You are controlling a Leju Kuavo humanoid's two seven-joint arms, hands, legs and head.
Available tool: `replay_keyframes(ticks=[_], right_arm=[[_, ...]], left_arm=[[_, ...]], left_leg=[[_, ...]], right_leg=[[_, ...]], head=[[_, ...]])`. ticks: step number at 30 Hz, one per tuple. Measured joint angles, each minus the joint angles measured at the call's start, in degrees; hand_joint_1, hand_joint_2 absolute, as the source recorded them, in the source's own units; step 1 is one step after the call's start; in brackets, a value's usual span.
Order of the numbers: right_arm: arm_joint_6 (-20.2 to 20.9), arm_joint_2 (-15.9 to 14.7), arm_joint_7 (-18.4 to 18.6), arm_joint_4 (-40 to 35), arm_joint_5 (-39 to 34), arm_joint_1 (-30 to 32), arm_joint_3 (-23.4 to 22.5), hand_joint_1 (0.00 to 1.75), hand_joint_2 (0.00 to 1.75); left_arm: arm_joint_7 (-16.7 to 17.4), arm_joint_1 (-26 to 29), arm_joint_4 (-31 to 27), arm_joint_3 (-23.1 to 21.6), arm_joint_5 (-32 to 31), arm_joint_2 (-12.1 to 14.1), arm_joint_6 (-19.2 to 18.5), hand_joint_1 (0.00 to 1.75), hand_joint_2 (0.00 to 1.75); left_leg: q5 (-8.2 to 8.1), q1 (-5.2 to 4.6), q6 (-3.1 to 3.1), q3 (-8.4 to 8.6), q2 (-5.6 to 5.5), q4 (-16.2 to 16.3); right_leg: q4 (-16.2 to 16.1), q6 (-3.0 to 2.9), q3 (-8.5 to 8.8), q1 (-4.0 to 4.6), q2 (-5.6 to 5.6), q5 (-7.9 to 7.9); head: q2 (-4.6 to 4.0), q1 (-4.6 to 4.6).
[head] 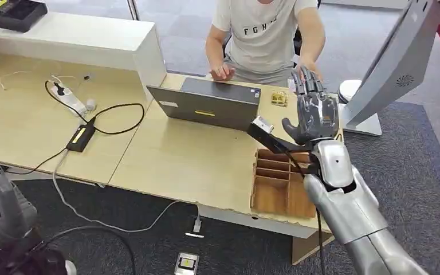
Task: Pass the card to the sensor for recognition and then transmit it.
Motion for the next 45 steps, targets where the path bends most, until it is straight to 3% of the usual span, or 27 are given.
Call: replay_keyframes(ticks=[3,4,5,8,25,38,45], right_arm=[[0.0,0.42,0.5,1.95,0.07,-0.36,0.31,0.0,1.75],[0.0,0.5,0.55,2.56,0.13,-0.44,0.39,0.47,1.75],[0.11,0.59,0.57,2.98,0.22,-0.47,0.48,1.52,1.75],[0.44,0.77,0.61,4.44,0.2,-0.54,0.72,1.75,1.75],[1.97,0.57,0.63,7.57,0.39,-0.13,0.79,1.75,1.75],[0.68,0.35,-0.52,7.15,-1.84,0.26,0.57,1.75,1.75],[-0.37,-2.69,1.29,2.71,-5.01,2.64,-1.23,1.75,1.75]], left_arm=[[0.0,-0.04,0.11,-0.02,0.15,0.15,0.02,0.0,1.75],[0.0,-0.04,0.13,-0.02,0.15,0.17,0.02,0.0,1.75],[0.0,-0.04,0.13,-0.02,0.17,0.2,0.11,0.0,1.75],[0.0,-0.01,0.13,-0.02,0.17,0.26,0.61,0.0,1.75],[0.0,0.13,0.24,-0.24,1.01,1.05,1.07,0.0,1.75],[0.0,0.77,0.0,-0.22,0.0,1.05,1.81,0.0,1.75],[0.0,2.91,-0.9,0.72,-0.44,0.17,-0.26,0.0,1.75]], left_leg=[[0.0,0.0,0.0,0.0,0.0,0.0],[0.0,0.0,0.0,0.0,0.0,0.0],[0.0,0.0,0.0,0.01,0.0,0.0],[0.0,0.0,0.0,0.01,0.0,0.0],[0.0,-0.01,0.0,0.03,0.02,0.01],[0.0,0.0,0.0,0.03,0.03,0.01],[-0.01,-0.03,0.0,0.04,0.03,0.03]], right_leg=[[0.0,0.0,0.0,0.0,0.0,0.0],[0.0,0.0,0.0,0.0,0.0,0.0],[0.0,0.0,0.0,0.0,0.0,0.0],[0.0,0.0,0.0,0.0,0.0,0.0],[0.0,0.0,0.0,0.0,0.01,0.0],[0.0,0.0,0.0,0.0,0.02,0.01],[-0.02,0.0,-0.02,-0.01,0.02,0.01]], head=[[0.0,0.0],[0.0,0.0],[0.0,0.0],[0.0,0.0],[0.0,0.0],[0.0,0.0],[0.0,-0.02]])
